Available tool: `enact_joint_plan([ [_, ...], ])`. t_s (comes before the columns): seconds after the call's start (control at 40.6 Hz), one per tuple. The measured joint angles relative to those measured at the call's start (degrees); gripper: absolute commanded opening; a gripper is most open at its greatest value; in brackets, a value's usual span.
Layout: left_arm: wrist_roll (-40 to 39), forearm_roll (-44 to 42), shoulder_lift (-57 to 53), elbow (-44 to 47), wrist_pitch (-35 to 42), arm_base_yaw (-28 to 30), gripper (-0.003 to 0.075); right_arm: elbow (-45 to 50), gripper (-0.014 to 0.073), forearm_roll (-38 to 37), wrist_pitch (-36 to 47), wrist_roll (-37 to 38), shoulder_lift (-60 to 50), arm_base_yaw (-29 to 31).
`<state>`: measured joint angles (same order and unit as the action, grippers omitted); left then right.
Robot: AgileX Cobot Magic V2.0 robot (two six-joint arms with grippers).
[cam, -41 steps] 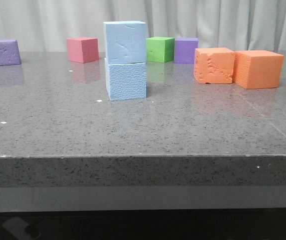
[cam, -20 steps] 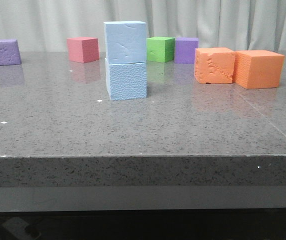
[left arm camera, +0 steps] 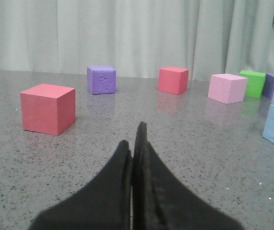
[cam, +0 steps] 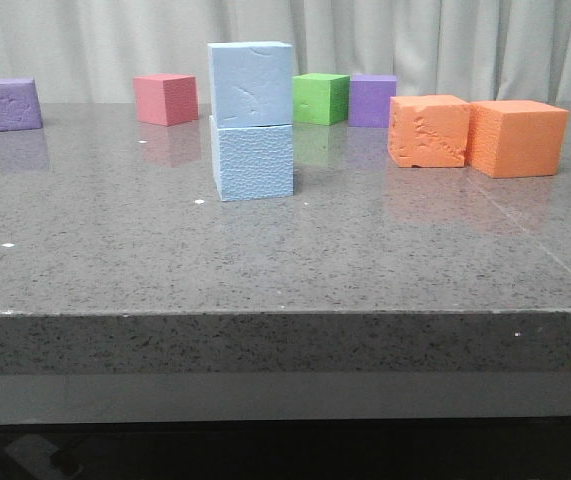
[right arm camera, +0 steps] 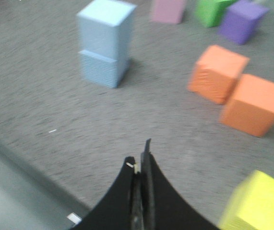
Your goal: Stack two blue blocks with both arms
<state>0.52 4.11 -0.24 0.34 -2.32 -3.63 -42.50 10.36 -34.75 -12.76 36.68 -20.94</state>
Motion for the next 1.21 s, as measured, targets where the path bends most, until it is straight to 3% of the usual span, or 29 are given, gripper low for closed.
enact_joint_plan([
  [0.271, 0.00, 0.00, 0.00, 0.00, 0.00, 0.00, -0.0020, 21.83, -0.0122, -1.07, 15.83, 0.00, -21.11, 16.92],
  [0.541, 0.00, 0.00, 0.00, 0.00, 0.00, 0.00, -0.0020, 42.43, -0.0122, -0.97, 27.91, 0.00, -36.77, 20.37],
  [1.206, 0.00, 0.00, 0.00, 0.00, 0.12, 0.00, -0.0020, 44.15, -0.0121, -0.59, 30.06, 1.81, -37.28, 21.17],
])
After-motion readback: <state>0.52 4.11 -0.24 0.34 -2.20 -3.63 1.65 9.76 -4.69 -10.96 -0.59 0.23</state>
